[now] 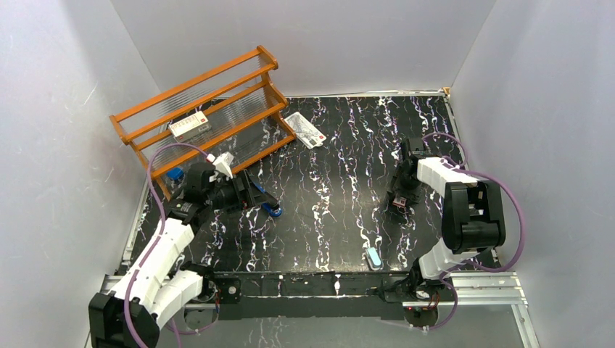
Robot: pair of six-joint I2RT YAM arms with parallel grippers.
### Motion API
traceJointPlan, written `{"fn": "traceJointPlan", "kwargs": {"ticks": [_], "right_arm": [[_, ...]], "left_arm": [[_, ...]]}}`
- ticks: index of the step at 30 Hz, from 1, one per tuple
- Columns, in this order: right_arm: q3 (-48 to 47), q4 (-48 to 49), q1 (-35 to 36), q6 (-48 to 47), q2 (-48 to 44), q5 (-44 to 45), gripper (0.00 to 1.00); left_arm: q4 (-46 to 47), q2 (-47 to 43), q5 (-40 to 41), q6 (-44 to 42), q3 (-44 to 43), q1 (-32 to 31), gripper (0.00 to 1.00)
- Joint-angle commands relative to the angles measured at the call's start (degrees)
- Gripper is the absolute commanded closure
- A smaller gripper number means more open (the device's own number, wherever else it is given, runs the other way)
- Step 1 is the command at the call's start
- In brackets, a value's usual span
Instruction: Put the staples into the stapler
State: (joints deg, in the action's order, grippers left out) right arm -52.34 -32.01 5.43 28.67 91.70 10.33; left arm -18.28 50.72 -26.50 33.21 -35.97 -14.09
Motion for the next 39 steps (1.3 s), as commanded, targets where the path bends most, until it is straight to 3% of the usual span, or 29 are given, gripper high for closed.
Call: {"fn": "traceJointPlan", "kwargs": {"ticks": [1, 10, 15, 26, 33, 39], "right_arm": [[-0.62, 4.30, -0.25, -4.48, 1.59, 1.02, 0.40], [3.25, 10.05, 0.06, -8.73, -1.51, 1.63, 0.64], [2.66, 13.29, 4.19, -11.37, -3.74, -5.02, 0.65], [-2.80, 13.16, 21.87, -21.50, -0.37, -12.29, 0.62], [-3.19, 11.87, 35.46, -28.46, 2.27, -11.76, 0.60], [-2.02, 10.30, 43.04, -34.62, 4.73, -7.51, 0.59]], "left_arm": [[-0.62, 1.23, -1.89, -0.42, -1.39, -0.20, 0.24], [-0.83, 7.75, -6.63, 4.58, -4.24, -0.23, 0.24], [1.05, 14.28, -7.24, 8.01, -8.30, -0.36, 0.24], [-0.37, 29.50, -6.32, 13.01, -20.06, -0.32, 0.24], [-0.99, 27.25, -5.34, 15.30, -16.45, -0.15, 0.23], [-1.05, 17.00, -3.73, 17.65, -7.57, 0.33, 0.22]]}}
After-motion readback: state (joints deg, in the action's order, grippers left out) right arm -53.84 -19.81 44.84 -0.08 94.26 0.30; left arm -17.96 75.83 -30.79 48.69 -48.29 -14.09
